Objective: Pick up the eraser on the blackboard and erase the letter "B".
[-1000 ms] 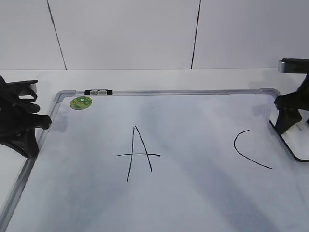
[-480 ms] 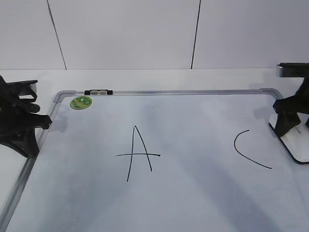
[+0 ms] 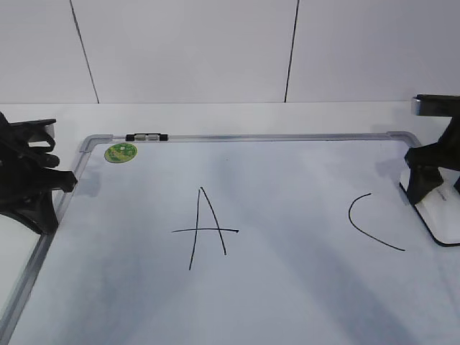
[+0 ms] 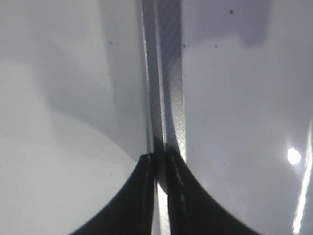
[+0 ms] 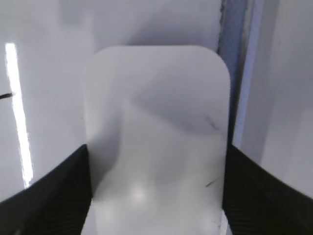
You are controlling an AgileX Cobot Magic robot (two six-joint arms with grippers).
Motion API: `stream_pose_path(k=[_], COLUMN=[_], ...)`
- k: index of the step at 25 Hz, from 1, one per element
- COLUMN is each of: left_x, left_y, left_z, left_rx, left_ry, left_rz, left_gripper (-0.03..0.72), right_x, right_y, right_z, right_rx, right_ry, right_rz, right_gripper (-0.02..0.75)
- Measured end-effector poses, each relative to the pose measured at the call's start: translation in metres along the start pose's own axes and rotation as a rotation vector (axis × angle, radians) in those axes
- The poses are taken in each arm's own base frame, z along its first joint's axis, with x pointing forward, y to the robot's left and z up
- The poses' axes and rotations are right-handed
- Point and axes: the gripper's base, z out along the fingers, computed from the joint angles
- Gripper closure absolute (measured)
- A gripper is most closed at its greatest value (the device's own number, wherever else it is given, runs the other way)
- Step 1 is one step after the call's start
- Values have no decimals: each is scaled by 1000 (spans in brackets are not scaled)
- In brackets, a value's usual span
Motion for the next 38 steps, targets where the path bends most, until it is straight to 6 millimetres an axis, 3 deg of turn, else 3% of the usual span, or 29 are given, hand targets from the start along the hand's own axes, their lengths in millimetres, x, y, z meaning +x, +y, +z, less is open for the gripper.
stream_pose_path(k=[3, 8, 21, 29, 33, 38], left_x=[0, 0, 0, 0, 0, 1], left_y=[0, 0, 0, 0, -1, 1], left_z=[0, 0, 0, 0, 0, 0], left_rx=[0, 1, 1, 5, 8, -2], left_ry=[0, 0, 2, 2, 4, 8], left_rz=[0, -1, -1, -4, 2, 9], left_gripper=[655, 655, 655, 644, 589, 425], right_x=[1, 3, -25, -21, -16, -7], right_y=[0, 1, 4, 7, 9, 12], right_z=[0, -3, -56, -75, -92, -117], right_rx=[-4, -12, -29, -27, -25, -22], right_ry=[13, 47, -20, -65, -106, -165], right_rz=[23, 36, 24, 53, 70, 97], right_gripper=[80, 73, 96, 150, 151, 152])
